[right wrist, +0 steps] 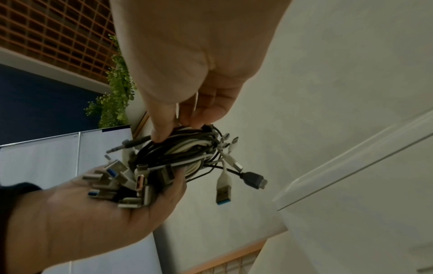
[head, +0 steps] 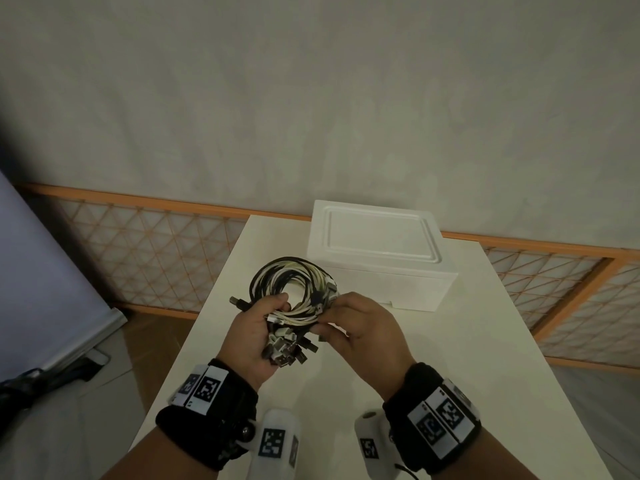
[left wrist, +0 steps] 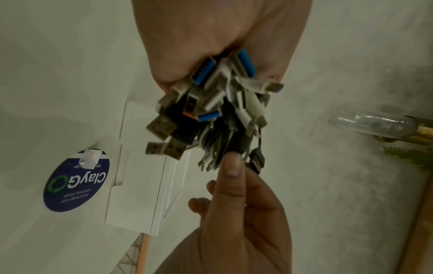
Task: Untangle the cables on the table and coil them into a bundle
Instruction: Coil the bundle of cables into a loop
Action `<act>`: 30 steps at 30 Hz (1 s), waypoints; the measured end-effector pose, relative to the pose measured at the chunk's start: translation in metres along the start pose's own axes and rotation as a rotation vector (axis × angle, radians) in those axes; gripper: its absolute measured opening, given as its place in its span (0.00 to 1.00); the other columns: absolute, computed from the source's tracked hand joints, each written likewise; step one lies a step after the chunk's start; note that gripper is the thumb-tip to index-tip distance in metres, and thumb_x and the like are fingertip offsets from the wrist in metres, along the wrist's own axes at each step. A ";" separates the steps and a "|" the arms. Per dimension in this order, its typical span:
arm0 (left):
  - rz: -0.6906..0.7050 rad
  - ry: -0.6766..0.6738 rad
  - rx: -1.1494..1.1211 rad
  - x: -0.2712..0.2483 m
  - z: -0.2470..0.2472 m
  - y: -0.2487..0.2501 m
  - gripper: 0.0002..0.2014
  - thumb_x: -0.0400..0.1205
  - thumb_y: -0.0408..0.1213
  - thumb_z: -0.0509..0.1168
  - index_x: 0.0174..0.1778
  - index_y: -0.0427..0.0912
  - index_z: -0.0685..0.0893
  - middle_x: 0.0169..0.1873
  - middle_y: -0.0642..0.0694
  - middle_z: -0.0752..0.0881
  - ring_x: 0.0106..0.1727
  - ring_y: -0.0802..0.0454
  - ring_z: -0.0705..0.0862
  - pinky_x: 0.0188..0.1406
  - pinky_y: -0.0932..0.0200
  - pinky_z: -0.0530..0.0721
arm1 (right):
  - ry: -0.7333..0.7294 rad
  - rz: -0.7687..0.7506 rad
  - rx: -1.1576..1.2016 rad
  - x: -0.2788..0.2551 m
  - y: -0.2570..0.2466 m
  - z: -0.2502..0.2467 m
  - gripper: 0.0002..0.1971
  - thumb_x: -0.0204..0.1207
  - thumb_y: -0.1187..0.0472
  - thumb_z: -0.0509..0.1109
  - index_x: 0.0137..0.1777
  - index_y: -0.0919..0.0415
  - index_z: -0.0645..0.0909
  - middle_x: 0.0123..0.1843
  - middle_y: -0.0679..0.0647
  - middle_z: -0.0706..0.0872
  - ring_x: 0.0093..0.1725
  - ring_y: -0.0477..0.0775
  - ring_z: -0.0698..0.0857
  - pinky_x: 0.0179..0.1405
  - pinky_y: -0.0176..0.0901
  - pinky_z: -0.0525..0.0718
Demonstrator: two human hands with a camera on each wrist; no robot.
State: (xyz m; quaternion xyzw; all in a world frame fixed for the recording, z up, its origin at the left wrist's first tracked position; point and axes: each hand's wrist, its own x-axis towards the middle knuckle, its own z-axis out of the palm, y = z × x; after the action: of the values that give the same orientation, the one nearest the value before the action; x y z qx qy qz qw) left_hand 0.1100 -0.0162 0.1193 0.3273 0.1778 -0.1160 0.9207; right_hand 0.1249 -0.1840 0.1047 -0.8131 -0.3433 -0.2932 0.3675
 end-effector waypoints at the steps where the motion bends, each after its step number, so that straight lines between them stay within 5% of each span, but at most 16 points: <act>1: 0.016 -0.007 -0.007 0.001 -0.001 -0.002 0.08 0.72 0.35 0.68 0.30 0.37 0.77 0.26 0.40 0.84 0.32 0.43 0.88 0.33 0.54 0.88 | 0.011 0.007 0.008 -0.001 0.000 0.001 0.10 0.73 0.53 0.73 0.40 0.59 0.89 0.40 0.50 0.86 0.40 0.44 0.83 0.42 0.30 0.80; 4: 0.014 -0.073 -0.020 -0.002 0.001 -0.004 0.07 0.74 0.36 0.67 0.33 0.37 0.79 0.33 0.37 0.88 0.40 0.40 0.89 0.43 0.50 0.88 | 0.031 0.079 0.098 -0.001 0.001 0.006 0.08 0.70 0.55 0.75 0.38 0.59 0.87 0.39 0.47 0.85 0.40 0.41 0.82 0.42 0.24 0.77; 7: 0.032 -0.141 -0.025 -0.006 0.002 -0.004 0.11 0.76 0.36 0.65 0.31 0.35 0.86 0.39 0.32 0.89 0.43 0.38 0.90 0.39 0.49 0.90 | -0.008 0.149 0.170 -0.004 0.002 0.008 0.09 0.69 0.54 0.76 0.37 0.59 0.86 0.39 0.44 0.82 0.39 0.40 0.80 0.41 0.23 0.76; 11: 0.001 -0.247 -0.062 -0.006 -0.003 -0.005 0.17 0.75 0.34 0.69 0.54 0.25 0.84 0.56 0.24 0.85 0.56 0.33 0.87 0.48 0.45 0.88 | -0.054 0.145 0.194 -0.004 0.002 0.004 0.15 0.70 0.46 0.73 0.36 0.58 0.86 0.35 0.48 0.83 0.38 0.40 0.78 0.41 0.20 0.73; 17: 0.059 -0.258 -0.049 -0.006 -0.002 -0.009 0.15 0.78 0.35 0.61 0.30 0.35 0.89 0.41 0.32 0.90 0.45 0.40 0.91 0.39 0.52 0.89 | -0.008 0.159 0.145 0.000 -0.002 0.005 0.17 0.75 0.45 0.68 0.37 0.60 0.82 0.36 0.42 0.77 0.37 0.33 0.71 0.40 0.17 0.69; 19: 0.066 -0.267 -0.030 -0.005 -0.003 -0.009 0.09 0.73 0.37 0.70 0.33 0.34 0.89 0.41 0.32 0.89 0.45 0.40 0.90 0.40 0.51 0.89 | 0.003 0.173 0.159 0.000 -0.003 0.005 0.16 0.77 0.45 0.66 0.38 0.58 0.79 0.38 0.43 0.75 0.37 0.33 0.71 0.40 0.18 0.69; 22: 0.047 -0.299 -0.006 -0.003 -0.005 -0.009 0.21 0.59 0.39 0.84 0.41 0.31 0.89 0.47 0.29 0.88 0.49 0.37 0.89 0.46 0.48 0.88 | -0.001 0.183 0.176 0.002 -0.003 0.004 0.16 0.79 0.43 0.62 0.39 0.54 0.75 0.36 0.41 0.74 0.37 0.36 0.72 0.40 0.20 0.70; 28: 0.154 -0.419 0.041 -0.007 -0.002 -0.008 0.21 0.52 0.39 0.87 0.36 0.35 0.90 0.40 0.34 0.90 0.46 0.40 0.91 0.41 0.49 0.89 | -0.017 0.220 0.191 0.004 -0.003 0.000 0.14 0.68 0.47 0.75 0.34 0.59 0.83 0.31 0.38 0.75 0.37 0.29 0.75 0.38 0.19 0.70; 30: 0.195 -0.386 0.128 -0.003 -0.004 -0.008 0.23 0.55 0.36 0.86 0.41 0.30 0.87 0.40 0.32 0.87 0.44 0.38 0.89 0.48 0.45 0.87 | -0.022 0.242 0.207 0.003 -0.001 -0.002 0.12 0.64 0.52 0.80 0.32 0.59 0.85 0.30 0.32 0.75 0.36 0.29 0.77 0.37 0.19 0.71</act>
State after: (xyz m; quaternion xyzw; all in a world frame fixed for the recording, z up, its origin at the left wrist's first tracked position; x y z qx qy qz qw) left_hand 0.1039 -0.0197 0.1133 0.3724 -0.0422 -0.0979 0.9219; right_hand 0.1252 -0.1835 0.1085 -0.8094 -0.2752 -0.2008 0.4783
